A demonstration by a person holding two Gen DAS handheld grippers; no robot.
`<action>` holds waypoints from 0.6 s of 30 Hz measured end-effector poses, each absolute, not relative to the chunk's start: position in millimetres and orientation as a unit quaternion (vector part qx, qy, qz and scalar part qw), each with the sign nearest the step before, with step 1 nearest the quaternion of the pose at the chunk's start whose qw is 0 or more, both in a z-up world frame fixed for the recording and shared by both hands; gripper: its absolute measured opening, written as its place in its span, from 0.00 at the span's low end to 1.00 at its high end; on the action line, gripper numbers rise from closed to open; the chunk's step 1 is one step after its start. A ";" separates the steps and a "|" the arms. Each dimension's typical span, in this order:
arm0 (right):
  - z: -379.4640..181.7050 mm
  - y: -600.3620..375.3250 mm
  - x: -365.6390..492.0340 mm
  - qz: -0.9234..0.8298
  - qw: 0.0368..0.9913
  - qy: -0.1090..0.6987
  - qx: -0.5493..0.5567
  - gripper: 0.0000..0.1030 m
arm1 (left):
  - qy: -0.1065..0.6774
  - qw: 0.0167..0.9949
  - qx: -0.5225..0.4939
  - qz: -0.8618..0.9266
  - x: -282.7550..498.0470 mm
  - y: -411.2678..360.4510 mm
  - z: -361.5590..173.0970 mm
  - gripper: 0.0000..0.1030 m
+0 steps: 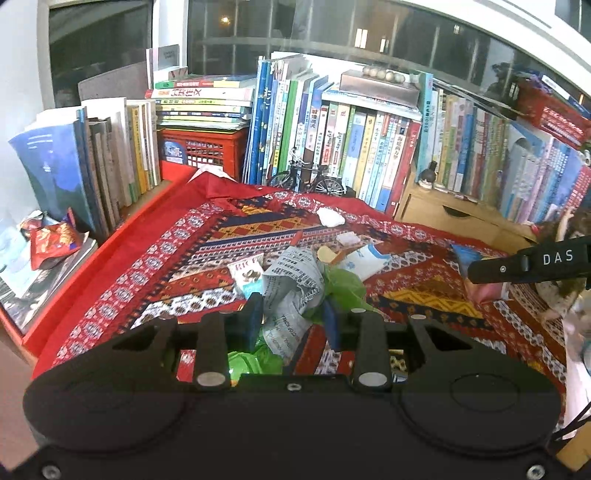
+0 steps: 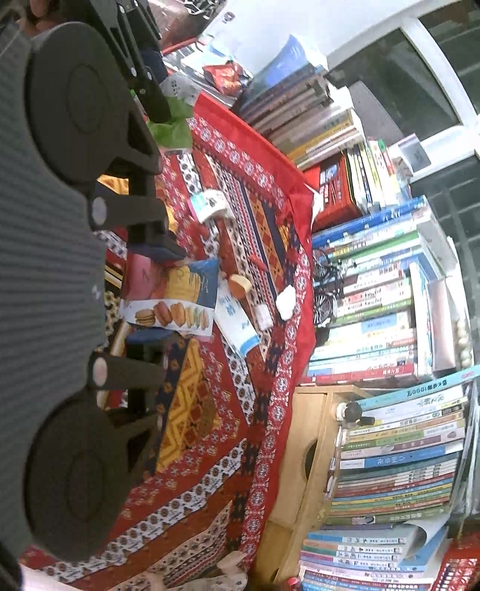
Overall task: Collect trash
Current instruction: 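Carry the newspaper and pink snack bag over the black bin and open both tools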
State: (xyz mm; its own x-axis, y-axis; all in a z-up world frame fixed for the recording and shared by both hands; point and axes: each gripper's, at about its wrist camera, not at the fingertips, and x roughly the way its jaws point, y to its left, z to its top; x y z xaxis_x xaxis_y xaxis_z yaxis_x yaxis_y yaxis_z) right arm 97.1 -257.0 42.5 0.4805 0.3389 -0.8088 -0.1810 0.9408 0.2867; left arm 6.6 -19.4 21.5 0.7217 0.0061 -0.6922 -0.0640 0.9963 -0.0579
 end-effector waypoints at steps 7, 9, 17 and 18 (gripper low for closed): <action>51.6 -231.1 41.2 0.161 0.855 0.487 0.074 0.41 | 0.375 0.926 -0.042 0.015 -56.6 -3.6 24.1 0.31; 51.6 -222.0 23.9 0.164 0.853 0.489 0.073 0.41 | 0.378 0.925 -0.043 0.016 -74.6 1.7 22.6 0.31; 40.9 -184.3 -42.4 0.188 0.838 0.509 0.065 0.41 | 0.403 0.913 -0.051 0.025 -142.9 27.9 5.8 0.31; 39.0 -178.7 -50.5 0.192 0.835 0.512 0.062 0.41 | 0.407 0.912 -0.054 0.027 -150.1 31.2 3.0 0.31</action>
State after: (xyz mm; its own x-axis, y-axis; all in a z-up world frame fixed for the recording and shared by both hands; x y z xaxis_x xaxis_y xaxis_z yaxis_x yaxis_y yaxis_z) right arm -50.5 -178.7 39.0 0.4026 0.3834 -0.8312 -0.2572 0.9188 0.2993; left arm -150.1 31.2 3.0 0.6675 0.0054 -0.7446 -0.0925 0.9928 -0.0757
